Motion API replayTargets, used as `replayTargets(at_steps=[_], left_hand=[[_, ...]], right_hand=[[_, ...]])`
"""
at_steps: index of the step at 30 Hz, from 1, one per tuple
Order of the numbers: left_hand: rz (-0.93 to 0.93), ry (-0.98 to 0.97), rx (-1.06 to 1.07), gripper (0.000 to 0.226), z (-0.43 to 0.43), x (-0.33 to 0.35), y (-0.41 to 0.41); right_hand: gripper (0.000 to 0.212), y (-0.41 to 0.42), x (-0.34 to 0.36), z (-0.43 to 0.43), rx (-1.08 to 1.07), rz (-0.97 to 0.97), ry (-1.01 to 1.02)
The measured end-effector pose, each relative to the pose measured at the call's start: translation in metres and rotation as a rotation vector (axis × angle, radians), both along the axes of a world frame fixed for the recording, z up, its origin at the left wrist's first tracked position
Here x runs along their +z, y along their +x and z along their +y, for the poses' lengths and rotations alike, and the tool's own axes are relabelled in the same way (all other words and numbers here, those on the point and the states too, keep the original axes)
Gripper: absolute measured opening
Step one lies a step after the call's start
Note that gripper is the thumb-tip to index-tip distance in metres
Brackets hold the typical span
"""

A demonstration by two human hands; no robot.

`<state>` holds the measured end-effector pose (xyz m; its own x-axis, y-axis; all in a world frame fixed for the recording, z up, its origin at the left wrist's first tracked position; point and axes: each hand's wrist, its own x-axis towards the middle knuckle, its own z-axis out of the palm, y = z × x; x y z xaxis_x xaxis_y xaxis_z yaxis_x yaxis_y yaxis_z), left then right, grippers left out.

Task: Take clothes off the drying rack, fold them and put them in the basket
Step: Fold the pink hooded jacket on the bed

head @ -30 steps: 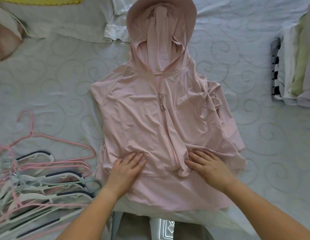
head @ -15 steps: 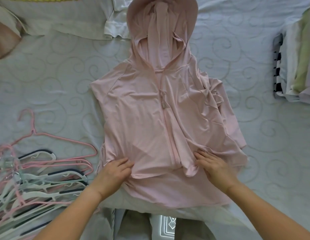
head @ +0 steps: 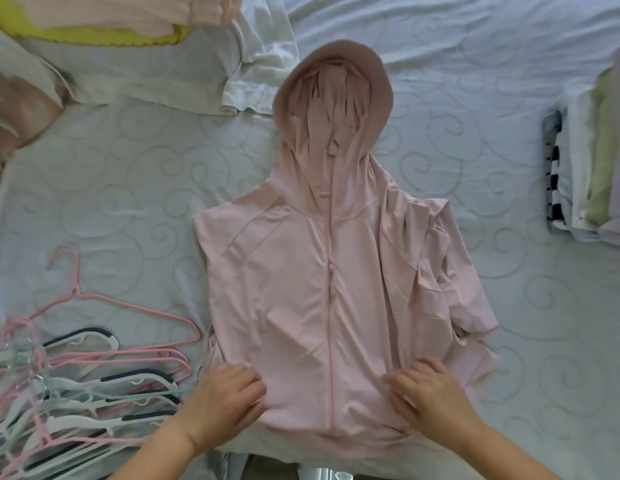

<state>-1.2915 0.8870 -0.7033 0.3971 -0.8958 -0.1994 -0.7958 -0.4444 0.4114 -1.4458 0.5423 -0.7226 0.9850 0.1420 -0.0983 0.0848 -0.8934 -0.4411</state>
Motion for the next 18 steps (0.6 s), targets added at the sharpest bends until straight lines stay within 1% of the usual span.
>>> replayTargets(at_steps=[2, 3, 5, 7, 9, 11, 14, 16, 18], left_hand=[[-0.01, -0.024, 0.094, 0.026, -0.033, -0.001, 0.013], [-0.025, -0.012, 0.156, 0.033, -0.05, -0.005, 0.021], [-0.009, 0.104, 0.277, 0.054, -0.082, -0.011, 0.04], [0.019, 0.27, 0.356, 0.075, -0.114, -0.017, 0.059], [0.045, 0.365, 0.403, 0.088, -0.14, -0.022, 0.072], [0.064, 0.427, 0.428, 0.092, -0.157, -0.031, 0.079], [0.034, 0.446, 0.451, 0.103, -0.166, -0.04, 0.079], [0.105, 0.515, 0.443, 0.113, -0.169, -0.046, 0.079], [0.125, 0.567, 0.433, 0.118, -0.175, -0.042, 0.083]], right_hand=[[0.039, 0.044, 0.0, 0.007, -0.103, -0.078, -0.003], [0.038, 0.067, -0.001, 0.011, -0.144, -0.095, -0.007], [0.034, 0.112, -0.006, 0.019, -0.221, -0.103, -0.016], [0.032, 0.152, -0.012, 0.027, -0.286, -0.099, -0.007], [0.034, 0.181, -0.019, 0.035, -0.322, -0.076, -0.025], [0.037, 0.196, -0.027, 0.04, -0.333, 0.021, -0.112], [0.033, 0.201, -0.037, 0.043, -0.336, 0.169, -0.241], [0.031, 0.199, -0.04, 0.044, -0.321, 0.16, -0.273], [0.023, 0.201, -0.037, 0.043, -0.316, 0.092, -0.283]])
